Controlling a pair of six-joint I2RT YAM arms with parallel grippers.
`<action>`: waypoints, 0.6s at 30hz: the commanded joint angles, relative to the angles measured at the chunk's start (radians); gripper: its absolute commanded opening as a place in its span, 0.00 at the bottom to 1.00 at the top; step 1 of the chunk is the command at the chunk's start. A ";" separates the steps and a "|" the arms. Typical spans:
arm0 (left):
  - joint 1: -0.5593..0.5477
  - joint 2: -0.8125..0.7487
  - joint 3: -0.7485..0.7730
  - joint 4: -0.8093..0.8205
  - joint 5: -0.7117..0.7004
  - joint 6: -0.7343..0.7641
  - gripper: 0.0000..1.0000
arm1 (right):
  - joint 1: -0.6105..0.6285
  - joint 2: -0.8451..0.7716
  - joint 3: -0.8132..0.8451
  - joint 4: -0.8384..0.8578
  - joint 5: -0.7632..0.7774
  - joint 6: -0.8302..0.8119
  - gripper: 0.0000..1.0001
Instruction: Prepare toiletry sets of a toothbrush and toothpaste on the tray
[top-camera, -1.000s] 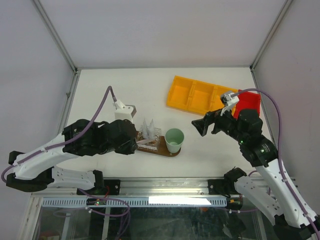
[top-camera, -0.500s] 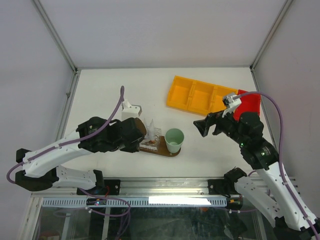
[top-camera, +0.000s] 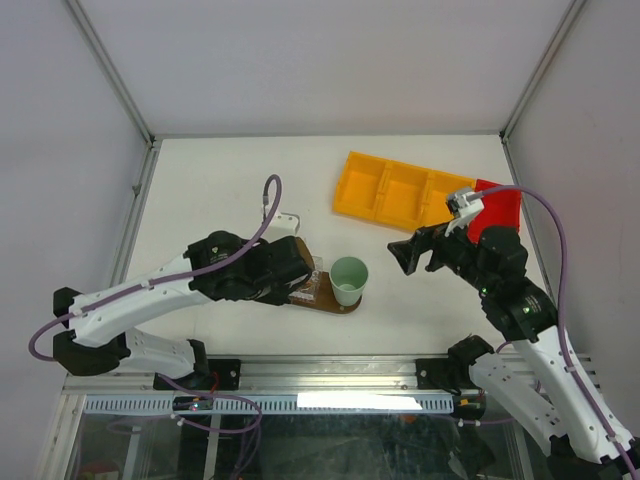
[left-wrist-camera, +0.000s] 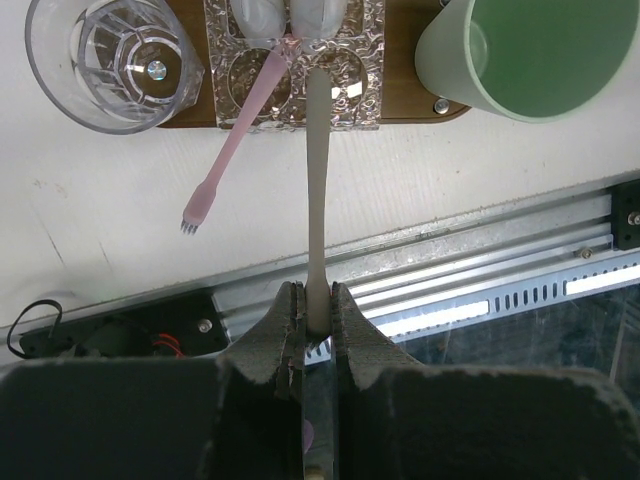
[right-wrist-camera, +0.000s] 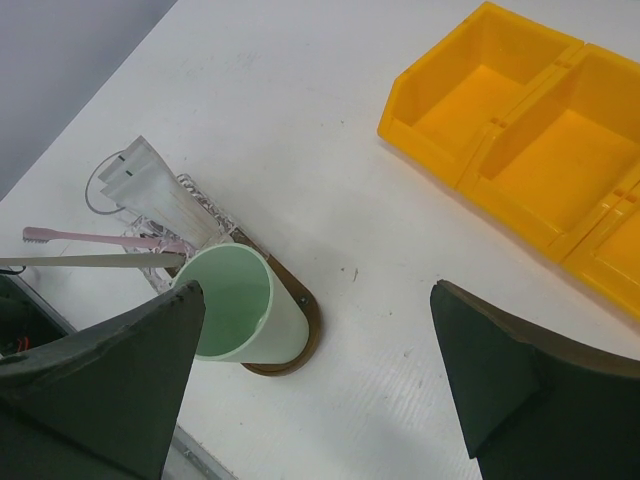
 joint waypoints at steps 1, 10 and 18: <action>0.012 0.017 0.044 0.021 -0.014 0.014 0.00 | 0.003 -0.014 0.005 0.066 0.013 0.005 1.00; 0.035 0.055 0.044 0.021 -0.016 0.039 0.00 | 0.002 -0.016 -0.002 0.080 0.008 0.012 1.00; 0.063 0.059 0.037 0.021 -0.004 0.052 0.00 | 0.003 -0.025 -0.003 0.085 0.014 0.011 0.99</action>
